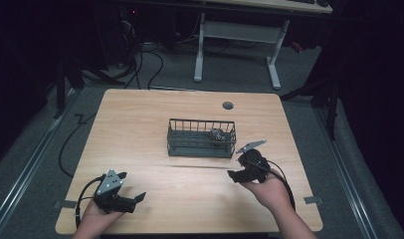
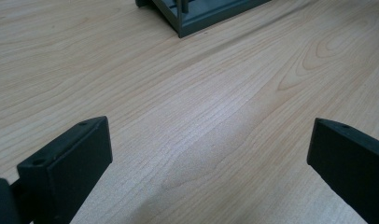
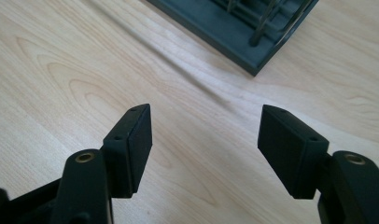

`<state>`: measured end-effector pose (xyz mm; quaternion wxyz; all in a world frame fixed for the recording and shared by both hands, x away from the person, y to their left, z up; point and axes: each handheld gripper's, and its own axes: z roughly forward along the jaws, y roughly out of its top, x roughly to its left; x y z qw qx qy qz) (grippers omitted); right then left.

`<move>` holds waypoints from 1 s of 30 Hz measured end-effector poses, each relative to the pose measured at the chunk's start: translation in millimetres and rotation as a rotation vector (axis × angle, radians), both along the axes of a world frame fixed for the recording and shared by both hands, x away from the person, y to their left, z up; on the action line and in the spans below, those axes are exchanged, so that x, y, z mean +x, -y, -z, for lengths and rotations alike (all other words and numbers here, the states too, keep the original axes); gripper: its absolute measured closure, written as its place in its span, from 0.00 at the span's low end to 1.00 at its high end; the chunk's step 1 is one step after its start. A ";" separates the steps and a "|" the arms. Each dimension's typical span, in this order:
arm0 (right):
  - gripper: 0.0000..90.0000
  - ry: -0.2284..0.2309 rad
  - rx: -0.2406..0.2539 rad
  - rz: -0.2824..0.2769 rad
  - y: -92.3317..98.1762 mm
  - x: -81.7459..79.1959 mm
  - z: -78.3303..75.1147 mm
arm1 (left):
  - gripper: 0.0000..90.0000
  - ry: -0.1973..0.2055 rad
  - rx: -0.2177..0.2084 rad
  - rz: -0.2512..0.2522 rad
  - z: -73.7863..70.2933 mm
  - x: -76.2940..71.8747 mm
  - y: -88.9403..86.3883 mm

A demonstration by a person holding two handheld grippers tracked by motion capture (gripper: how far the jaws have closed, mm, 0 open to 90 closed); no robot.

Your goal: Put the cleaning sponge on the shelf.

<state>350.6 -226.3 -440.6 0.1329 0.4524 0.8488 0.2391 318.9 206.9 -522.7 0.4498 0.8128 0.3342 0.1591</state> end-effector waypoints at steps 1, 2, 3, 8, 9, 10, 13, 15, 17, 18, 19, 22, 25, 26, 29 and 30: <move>0.39 0.015 0.013 0.002 1.9 -2.9 3.7 | 0.01 0.001 0.000 0.000 0.0 0.0 -0.1; 0.39 0.037 0.027 0.004 4.2 -5.9 7.7 | 0.01 0.000 0.000 -0.001 0.0 0.0 -0.2; 0.39 0.060 0.045 0.011 7.2 -9.8 13.0 | 0.01 0.001 0.000 -0.002 0.1 -0.1 -0.2; 0.39 0.168 0.140 0.056 21.0 -32.1 44.1 | 0.01 0.004 0.000 -0.005 1.3 -0.2 0.3; 0.38 0.190 0.164 0.057 23.0 -36.5 49.7 | 0.01 0.003 0.000 -0.004 1.4 -0.1 0.4; 0.37 0.201 0.177 0.059 24.4 -39.6 53.5 | 0.01 0.001 -0.002 -0.003 1.5 -0.2 0.5; 0.36 0.248 0.205 0.069 27.3 -51.8 66.1 | 0.01 -0.002 -0.008 -0.002 2.0 -0.2 1.0; 0.34 0.270 0.207 0.068 27.9 -59.9 72.1 | 0.01 -0.008 -0.023 0.000 2.3 -0.5 0.8; 0.32 0.297 0.191 0.048 28.5 -69.0 73.0 | 0.01 -0.016 -0.047 -0.002 2.6 -0.4 0.8; 0.30 0.297 0.196 0.045 29.1 -71.5 72.1 | 0.01 -0.017 -0.052 -0.005 2.6 -0.4 0.9; 0.28 0.300 0.197 0.043 29.8 -72.7 71.7 | 0.01 -0.016 -0.054 -0.007 2.6 -0.5 1.3; 0.28 0.303 0.206 0.051 33.6 -73.3 77.1 | 0.01 -0.017 -0.049 -0.011 2.6 -0.8 2.3; 0.28 0.291 0.234 0.075 37.6 -70.0 79.2 | 0.01 -0.013 -0.043 -0.009 2.3 -1.6 3.8; 0.28 0.294 0.235 0.077 38.3 -69.7 79.3 | 0.01 -0.011 -0.042 -0.006 1.9 -2.0 4.0; 0.28 0.297 0.232 0.084 39.7 -70.5 80.0 | 0.01 -0.010 -0.044 -0.005 1.5 -2.1 3.4; 0.28 0.297 0.233 0.085 39.8 -70.6 79.9 | 0.01 -0.009 -0.045 -0.005 1.6 -1.8 3.1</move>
